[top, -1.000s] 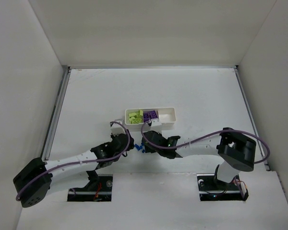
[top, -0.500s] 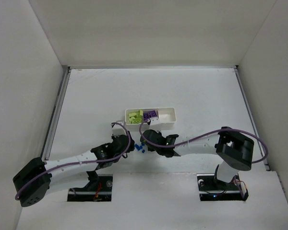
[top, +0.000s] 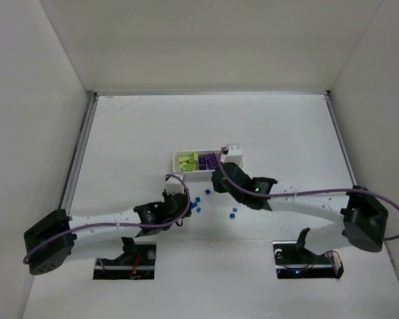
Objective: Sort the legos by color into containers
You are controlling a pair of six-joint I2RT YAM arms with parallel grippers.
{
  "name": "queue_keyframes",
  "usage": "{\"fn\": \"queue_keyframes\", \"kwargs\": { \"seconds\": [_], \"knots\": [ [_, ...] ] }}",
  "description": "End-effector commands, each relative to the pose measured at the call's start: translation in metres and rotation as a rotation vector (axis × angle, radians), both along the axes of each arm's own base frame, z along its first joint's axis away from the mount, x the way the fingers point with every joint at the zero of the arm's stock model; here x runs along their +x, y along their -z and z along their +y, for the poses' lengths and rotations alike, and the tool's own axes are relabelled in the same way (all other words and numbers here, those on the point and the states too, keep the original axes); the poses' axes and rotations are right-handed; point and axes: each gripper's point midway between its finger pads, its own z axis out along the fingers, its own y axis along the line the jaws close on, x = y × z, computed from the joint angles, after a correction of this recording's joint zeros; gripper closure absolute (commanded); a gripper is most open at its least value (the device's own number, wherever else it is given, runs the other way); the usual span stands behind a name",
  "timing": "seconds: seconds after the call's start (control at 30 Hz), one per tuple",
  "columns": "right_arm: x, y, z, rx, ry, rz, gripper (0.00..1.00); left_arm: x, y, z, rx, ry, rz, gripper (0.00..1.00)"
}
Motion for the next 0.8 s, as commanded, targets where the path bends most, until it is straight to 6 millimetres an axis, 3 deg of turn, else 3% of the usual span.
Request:
{"fn": "queue_keyframes", "kwargs": {
  "seconds": [0.0,0.17,0.33,0.5,0.67,0.77],
  "knots": [
    [0.036,-0.022,-0.025,0.007,0.063,-0.079,0.77,0.008,-0.017,-0.011,0.011,-0.002,-0.051,0.68],
    [0.080,-0.040,-0.045,0.043,0.116,-0.129,0.77,0.008,-0.018,-0.019,0.036,0.007,-0.065,0.68],
    [0.110,-0.031,-0.064,0.040,0.165,-0.119,0.76,0.007,-0.012,-0.022,0.075,0.022,-0.061,0.69],
    [0.122,-0.023,-0.062,0.060,0.163,-0.111,0.73,0.006,-0.007,-0.022,0.098,0.025,-0.052,0.71],
    [0.123,-0.027,-0.061,0.070,0.164,-0.125,0.47,0.005,-0.005,-0.025,0.120,0.038,-0.060,0.72],
    [0.117,-0.026,-0.066,0.077,0.171,-0.123,0.45,0.004,-0.005,-0.027,0.132,0.048,-0.067,0.73]
  ]
}}
